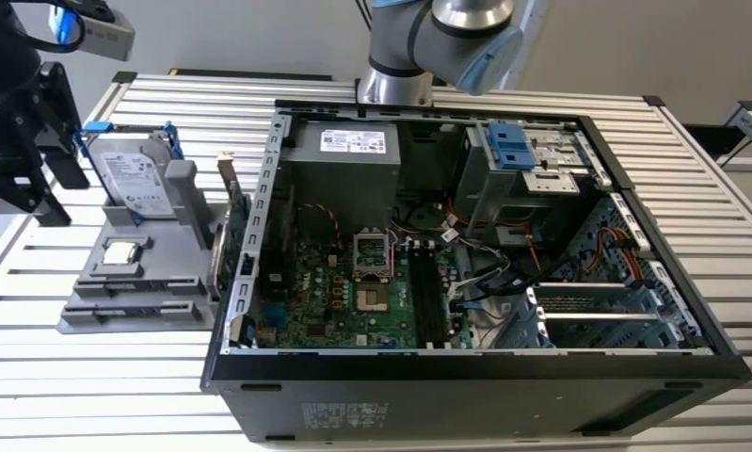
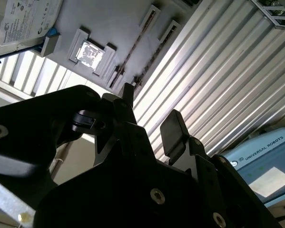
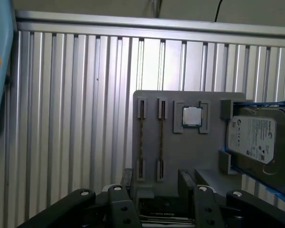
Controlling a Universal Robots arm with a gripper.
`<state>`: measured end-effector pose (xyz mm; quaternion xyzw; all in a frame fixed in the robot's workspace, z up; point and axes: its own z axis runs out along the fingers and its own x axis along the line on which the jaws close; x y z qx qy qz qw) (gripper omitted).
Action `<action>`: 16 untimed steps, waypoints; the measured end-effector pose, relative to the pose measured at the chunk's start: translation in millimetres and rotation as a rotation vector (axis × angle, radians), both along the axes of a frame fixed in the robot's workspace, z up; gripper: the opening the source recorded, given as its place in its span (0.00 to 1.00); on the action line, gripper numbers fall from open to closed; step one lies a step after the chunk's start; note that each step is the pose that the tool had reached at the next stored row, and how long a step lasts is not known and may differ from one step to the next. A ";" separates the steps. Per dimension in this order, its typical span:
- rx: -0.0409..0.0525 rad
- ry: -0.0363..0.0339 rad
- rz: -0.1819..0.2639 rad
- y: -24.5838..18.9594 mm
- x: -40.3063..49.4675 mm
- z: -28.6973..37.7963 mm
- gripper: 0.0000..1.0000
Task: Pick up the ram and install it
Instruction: 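Pick up the ram and move it above insertion slot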
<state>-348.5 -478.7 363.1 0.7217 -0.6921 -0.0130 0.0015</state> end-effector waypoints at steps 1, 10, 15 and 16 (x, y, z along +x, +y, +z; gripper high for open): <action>0.0000 0.0000 0.000 0.0 0.0 -0.9 1.00; 0.0000 0.0000 0.000 0.0 0.0 -8.8 1.00; -0.0001 0.0001 0.000 0.0 0.0 -13.4 1.00; 0.0000 0.0000 0.000 0.0 0.0 -14.2 1.00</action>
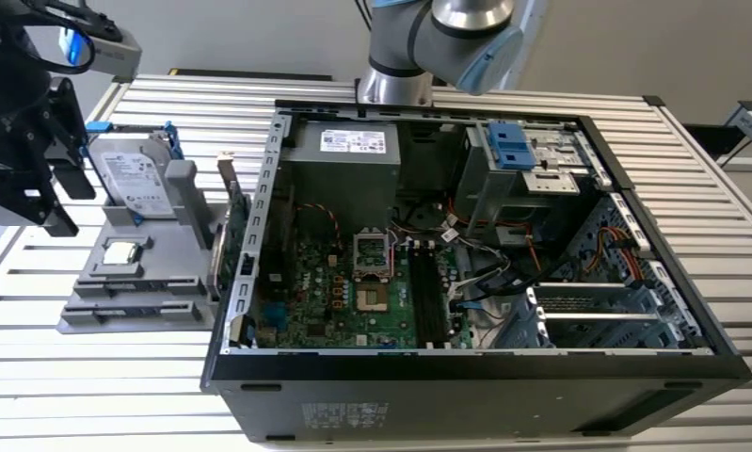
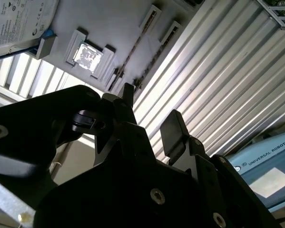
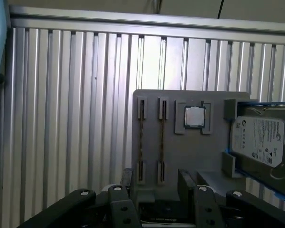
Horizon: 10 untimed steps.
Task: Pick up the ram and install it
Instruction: 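Pick up the ram and move it above insertion slot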
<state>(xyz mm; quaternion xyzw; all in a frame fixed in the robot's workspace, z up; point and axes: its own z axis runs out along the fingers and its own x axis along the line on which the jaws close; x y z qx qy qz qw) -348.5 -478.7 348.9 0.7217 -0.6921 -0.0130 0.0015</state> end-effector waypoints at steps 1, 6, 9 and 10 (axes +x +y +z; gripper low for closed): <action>-0.0001 0.0001 0.000 0.0 0.0 -0.8 1.00; 0.0000 0.0000 0.000 0.0 0.0 -5.5 1.00; 0.0000 0.0000 0.000 0.0 0.0 -8.2 1.00; -0.0001 0.0001 0.000 0.0 0.0 -8.9 1.00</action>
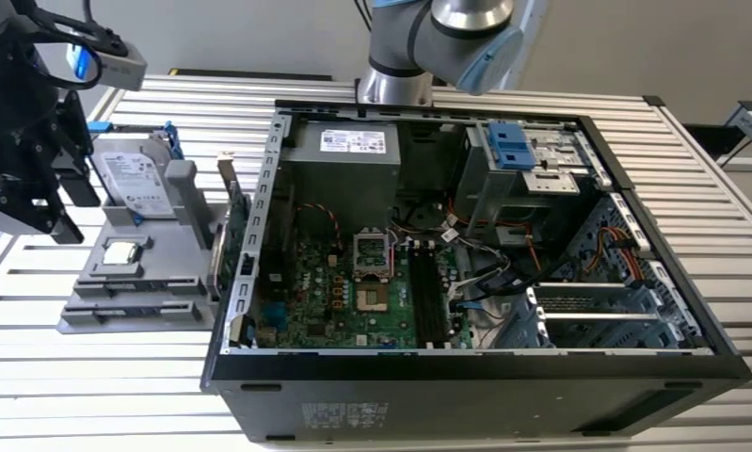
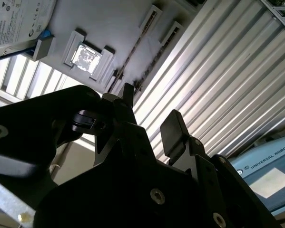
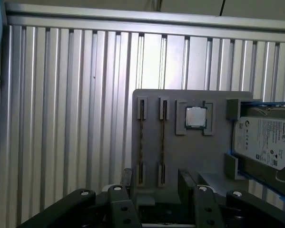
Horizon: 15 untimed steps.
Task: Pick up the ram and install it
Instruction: 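Pick up the ram and move it above insertion slot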
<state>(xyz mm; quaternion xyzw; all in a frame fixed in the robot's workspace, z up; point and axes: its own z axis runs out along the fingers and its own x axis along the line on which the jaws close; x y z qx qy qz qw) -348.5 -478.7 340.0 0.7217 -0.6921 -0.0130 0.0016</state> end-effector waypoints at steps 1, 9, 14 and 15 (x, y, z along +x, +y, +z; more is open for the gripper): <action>0.0000 0.0001 0.000 0.0 0.0 -0.5 1.00; -0.0002 -0.0001 0.000 0.0 -0.1 -3.4 1.00; -0.0006 -0.0001 0.000 0.0 -0.1 -8.5 1.00; -0.0006 0.0000 0.000 0.0 0.0 -9.9 1.00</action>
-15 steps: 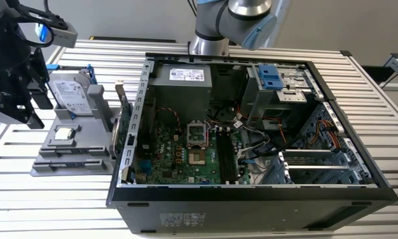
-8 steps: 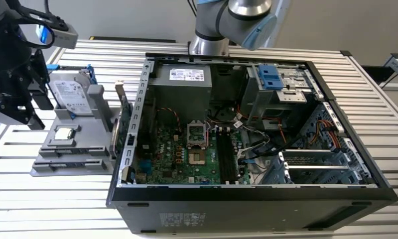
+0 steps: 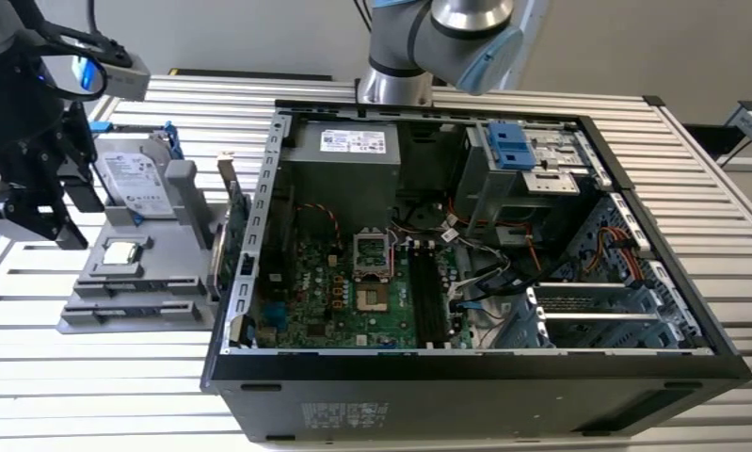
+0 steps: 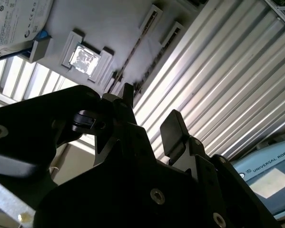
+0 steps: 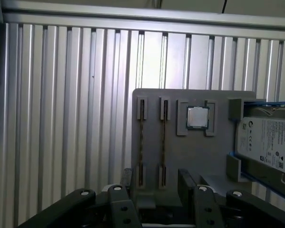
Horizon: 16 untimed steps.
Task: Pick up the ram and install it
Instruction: 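Pick up the ram and move it above insertion slot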
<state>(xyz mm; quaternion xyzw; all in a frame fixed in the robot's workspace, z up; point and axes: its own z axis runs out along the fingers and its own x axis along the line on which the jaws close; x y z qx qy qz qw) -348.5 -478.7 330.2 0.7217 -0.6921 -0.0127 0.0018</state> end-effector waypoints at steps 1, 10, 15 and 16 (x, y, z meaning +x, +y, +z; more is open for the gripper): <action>0.0000 0.0000 0.000 0.0 0.0 -1.4 1.00; 0.0000 0.0000 0.000 0.0 0.0 -15.0 1.00; 0.0000 0.0000 0.001 0.0 0.0 -21.1 1.00; 0.0000 0.0000 0.001 0.0 0.0 -22.2 1.00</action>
